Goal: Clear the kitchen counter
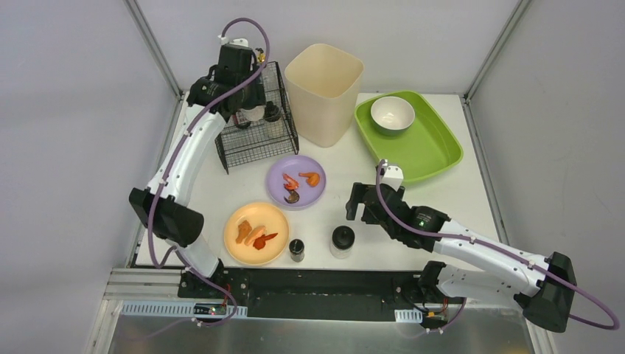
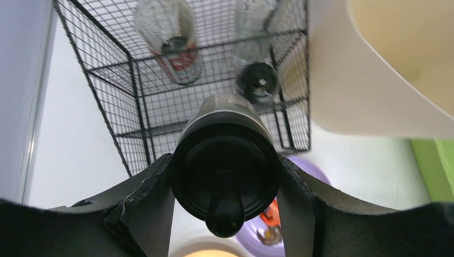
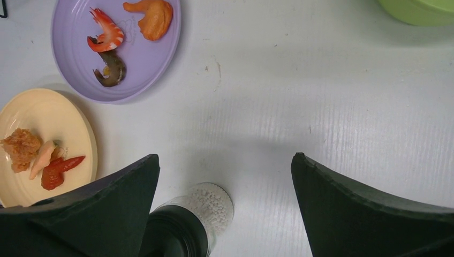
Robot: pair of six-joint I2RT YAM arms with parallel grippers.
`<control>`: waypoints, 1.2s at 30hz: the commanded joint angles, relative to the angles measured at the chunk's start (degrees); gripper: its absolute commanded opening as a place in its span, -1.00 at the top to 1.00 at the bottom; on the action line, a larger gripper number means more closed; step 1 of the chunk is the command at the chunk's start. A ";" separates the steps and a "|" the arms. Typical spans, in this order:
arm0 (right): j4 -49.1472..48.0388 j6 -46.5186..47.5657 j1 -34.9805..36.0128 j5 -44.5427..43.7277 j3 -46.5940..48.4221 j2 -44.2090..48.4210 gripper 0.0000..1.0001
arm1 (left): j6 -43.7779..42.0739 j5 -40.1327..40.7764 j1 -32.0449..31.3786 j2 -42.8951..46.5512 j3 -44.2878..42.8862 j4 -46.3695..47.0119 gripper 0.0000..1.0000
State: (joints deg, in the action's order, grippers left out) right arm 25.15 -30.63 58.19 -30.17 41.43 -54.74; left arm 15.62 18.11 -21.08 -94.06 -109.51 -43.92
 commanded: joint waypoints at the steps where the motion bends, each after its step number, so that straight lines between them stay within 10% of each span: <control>1: -2.51 -0.06 0.30 1.78 -0.12 0.94 -0.94 | -0.17 -1.28 4.88 -3.93 -7.19 0.22 1.00; 18: -5.37 0.29 0.69 3.67 -0.47 -0.82 -0.95 | 3.54 3.58 8.68 -20.21 -16.09 0.33 1.00; 36: -5.02 -0.60 0.81 3.53 -2.26 0.74 -0.96 | 7.93 4.32 8.68 -22.29 -4.54 5.38 1.00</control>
State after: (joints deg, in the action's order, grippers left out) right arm 21.23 -30.65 58.65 -26.28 39.79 -55.70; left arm 21.91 19.64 -12.67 -117.60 -115.66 -42.78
